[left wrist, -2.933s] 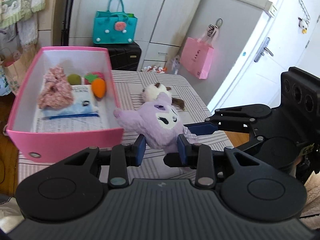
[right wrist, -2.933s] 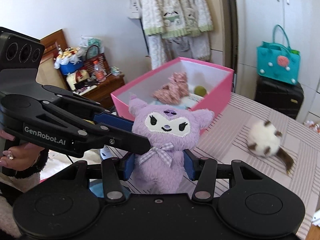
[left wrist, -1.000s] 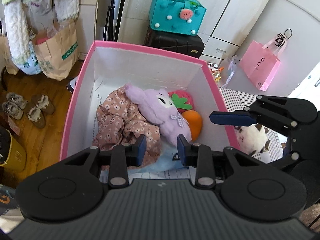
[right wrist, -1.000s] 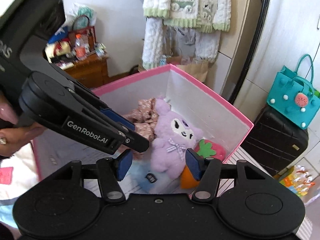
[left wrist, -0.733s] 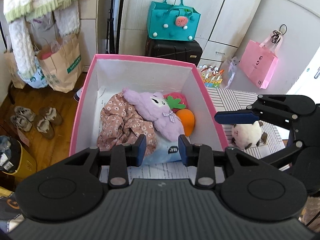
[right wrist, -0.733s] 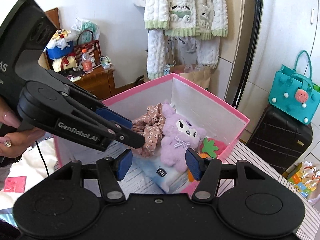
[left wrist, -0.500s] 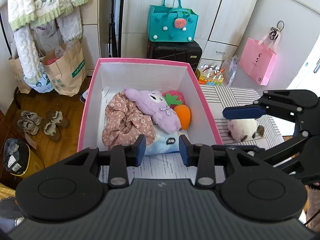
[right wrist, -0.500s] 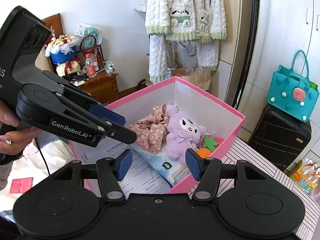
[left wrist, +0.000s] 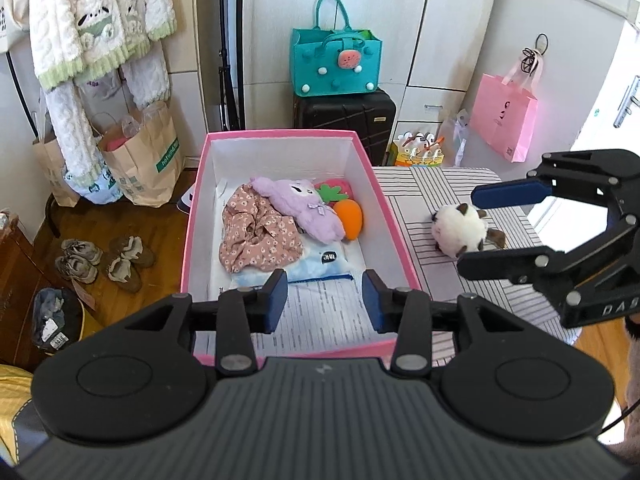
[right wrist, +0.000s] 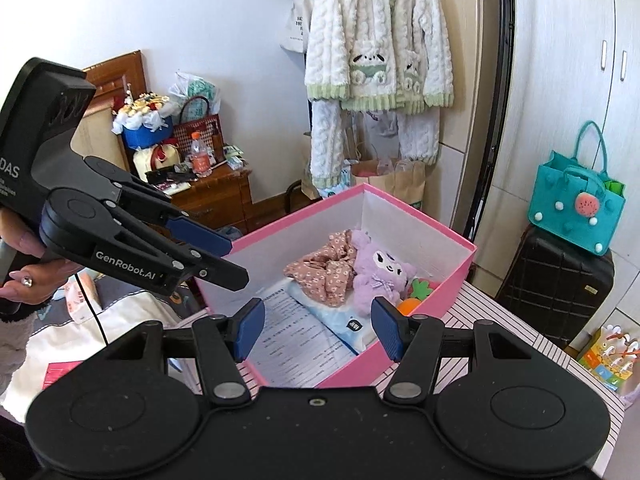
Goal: Organize soft objects
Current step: 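Move the left tool away from the box toward the white panda plush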
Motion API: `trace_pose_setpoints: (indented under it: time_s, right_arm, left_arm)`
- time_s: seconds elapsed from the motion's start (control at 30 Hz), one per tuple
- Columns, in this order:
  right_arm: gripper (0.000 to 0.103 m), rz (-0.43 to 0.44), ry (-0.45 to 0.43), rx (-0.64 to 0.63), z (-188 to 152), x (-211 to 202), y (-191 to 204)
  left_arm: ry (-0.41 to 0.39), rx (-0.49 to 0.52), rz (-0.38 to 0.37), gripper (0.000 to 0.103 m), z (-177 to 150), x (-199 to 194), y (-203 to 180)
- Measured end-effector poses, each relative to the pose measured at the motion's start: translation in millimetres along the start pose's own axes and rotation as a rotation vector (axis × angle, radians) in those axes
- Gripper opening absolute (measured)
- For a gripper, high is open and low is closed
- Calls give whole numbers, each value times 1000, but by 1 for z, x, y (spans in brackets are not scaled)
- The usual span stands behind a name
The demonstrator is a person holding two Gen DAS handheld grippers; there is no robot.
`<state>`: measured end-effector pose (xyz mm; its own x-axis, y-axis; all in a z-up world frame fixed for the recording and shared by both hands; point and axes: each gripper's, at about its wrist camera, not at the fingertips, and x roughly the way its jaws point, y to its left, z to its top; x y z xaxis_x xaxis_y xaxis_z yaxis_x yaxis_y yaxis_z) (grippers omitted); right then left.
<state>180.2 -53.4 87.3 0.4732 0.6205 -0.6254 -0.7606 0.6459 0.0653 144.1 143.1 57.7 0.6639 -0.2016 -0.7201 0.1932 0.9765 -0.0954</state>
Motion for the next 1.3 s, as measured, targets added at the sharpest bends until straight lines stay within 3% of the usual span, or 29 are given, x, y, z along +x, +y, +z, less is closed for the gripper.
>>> trace_pose_setpoints:
  time_s: [0.27,0.83,1.3]
  right_arm:
    - [67,-15,-35,-23,-7,-34,13]
    - [73,-24,-53,-30,-43,-86,26]
    - [78,-65,-17,88,-102,-113,0]
  left_arm:
    - [-9,36,-5,41,-11,-27,-14]
    - [30,141,-25,58,-40,-50,-53]
    - [112,171,-99,69,-65,-24,-92]
